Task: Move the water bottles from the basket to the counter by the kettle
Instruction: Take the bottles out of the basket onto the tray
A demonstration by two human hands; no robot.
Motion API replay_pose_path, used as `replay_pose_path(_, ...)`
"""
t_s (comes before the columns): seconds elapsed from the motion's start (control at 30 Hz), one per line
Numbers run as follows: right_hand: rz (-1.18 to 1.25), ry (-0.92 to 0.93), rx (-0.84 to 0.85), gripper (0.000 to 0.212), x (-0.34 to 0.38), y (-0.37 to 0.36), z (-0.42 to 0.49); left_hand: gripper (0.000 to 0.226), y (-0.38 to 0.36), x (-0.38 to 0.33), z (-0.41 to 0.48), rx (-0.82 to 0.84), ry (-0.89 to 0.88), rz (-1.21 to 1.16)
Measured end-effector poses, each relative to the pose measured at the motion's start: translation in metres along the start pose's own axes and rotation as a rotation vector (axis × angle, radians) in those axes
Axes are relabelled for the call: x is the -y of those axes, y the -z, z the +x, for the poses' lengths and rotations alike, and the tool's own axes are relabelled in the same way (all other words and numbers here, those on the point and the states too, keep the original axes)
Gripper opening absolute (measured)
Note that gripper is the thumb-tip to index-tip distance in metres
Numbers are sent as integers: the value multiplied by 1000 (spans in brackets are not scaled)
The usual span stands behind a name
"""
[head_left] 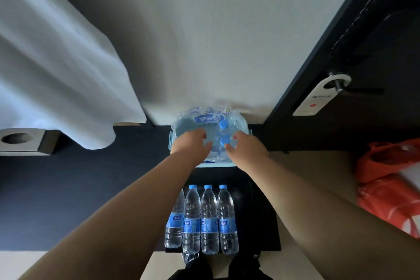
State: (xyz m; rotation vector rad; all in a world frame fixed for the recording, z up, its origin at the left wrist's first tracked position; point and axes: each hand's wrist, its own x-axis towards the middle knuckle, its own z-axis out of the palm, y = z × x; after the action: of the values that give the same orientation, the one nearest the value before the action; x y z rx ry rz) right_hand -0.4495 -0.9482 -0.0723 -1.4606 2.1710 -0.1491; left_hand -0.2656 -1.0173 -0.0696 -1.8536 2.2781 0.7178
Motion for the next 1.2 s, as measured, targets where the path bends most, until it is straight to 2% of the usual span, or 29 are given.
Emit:
replay_pose_path(0.17,-47,-8,21,60,6,-8,23,37,10,-19,40,-32,-86,23)
replay_pose_path(0.3,-71,-3,23,61,11,-21,32,43,-4,-27,65,25,-122,5)
replay_pose_path(0.47,-111,-30,4,50,13,-36,38,45,-31,-25,82,84,-171,-26)
replay_pose_path(0.6,-55,-27,-46,43,8,-41,40,53,-40,-22,95,94,-194,-40)
replay_pose_path(0.77,98,5,-123,38,4,-50,34,35,-44,-25,103,112,-183,-130)
replay_pose_path(0.87,168,-5,-133,29,2,-50,30,27,-42,-26,97,70,-204,-149)
replay_pose_path(1.0,245,15,-166,20,3,-41,23,28,-32,-23,81,-9,-214,-156)
replay_pose_path(1.2,335,93,-298,17,17,0,0,23,11,-23,43,-166,-173,-367)
